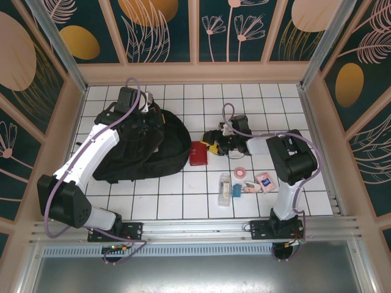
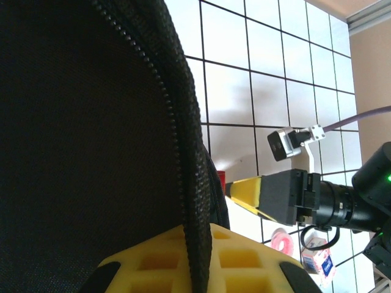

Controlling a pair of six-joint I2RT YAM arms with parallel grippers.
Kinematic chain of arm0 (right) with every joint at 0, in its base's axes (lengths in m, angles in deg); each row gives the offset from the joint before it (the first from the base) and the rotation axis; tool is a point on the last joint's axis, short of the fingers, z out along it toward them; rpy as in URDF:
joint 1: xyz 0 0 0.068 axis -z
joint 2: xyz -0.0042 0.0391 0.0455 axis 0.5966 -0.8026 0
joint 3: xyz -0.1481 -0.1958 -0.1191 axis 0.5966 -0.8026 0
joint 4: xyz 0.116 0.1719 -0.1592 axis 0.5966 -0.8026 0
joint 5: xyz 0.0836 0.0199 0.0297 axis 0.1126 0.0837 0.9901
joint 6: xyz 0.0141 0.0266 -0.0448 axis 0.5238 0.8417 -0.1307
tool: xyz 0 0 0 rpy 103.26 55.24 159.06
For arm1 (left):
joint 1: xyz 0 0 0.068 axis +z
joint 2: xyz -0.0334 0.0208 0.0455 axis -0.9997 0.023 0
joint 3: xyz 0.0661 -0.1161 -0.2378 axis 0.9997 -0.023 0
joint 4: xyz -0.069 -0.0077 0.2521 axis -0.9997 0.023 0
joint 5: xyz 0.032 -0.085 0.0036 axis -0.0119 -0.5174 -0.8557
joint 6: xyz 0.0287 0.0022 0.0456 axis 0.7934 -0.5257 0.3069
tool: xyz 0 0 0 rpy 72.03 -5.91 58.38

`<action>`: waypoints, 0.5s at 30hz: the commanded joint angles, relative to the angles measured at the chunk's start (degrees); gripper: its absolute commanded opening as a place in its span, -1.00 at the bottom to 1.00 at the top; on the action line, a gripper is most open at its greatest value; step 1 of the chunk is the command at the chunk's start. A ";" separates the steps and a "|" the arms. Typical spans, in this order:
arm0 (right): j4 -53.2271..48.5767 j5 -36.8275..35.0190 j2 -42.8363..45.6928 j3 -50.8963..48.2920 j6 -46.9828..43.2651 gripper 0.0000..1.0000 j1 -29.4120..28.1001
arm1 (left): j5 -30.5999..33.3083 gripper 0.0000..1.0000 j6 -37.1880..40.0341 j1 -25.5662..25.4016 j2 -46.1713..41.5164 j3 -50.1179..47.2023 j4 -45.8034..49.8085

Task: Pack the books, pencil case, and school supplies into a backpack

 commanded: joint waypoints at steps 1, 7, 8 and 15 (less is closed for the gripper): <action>6.33 4.99 3.85 -2.48 2.89 0.30 -0.44 | -0.42 -1.00 0.27 -0.40 -0.10 0.56 -2.10; 7.97 5.38 5.07 -5.09 3.57 0.26 -0.74 | -0.07 -1.00 0.35 -0.40 -0.30 1.08 -1.64; 9.00 5.76 4.75 -5.53 4.11 0.26 -1.11 | -0.07 -1.00 0.31 -0.41 -0.29 1.13 -1.64; 12.91 6.98 1.80 -4.94 5.51 0.27 -5.49 | -1.46 -1.00 -0.60 -0.40 -0.24 0.67 -2.59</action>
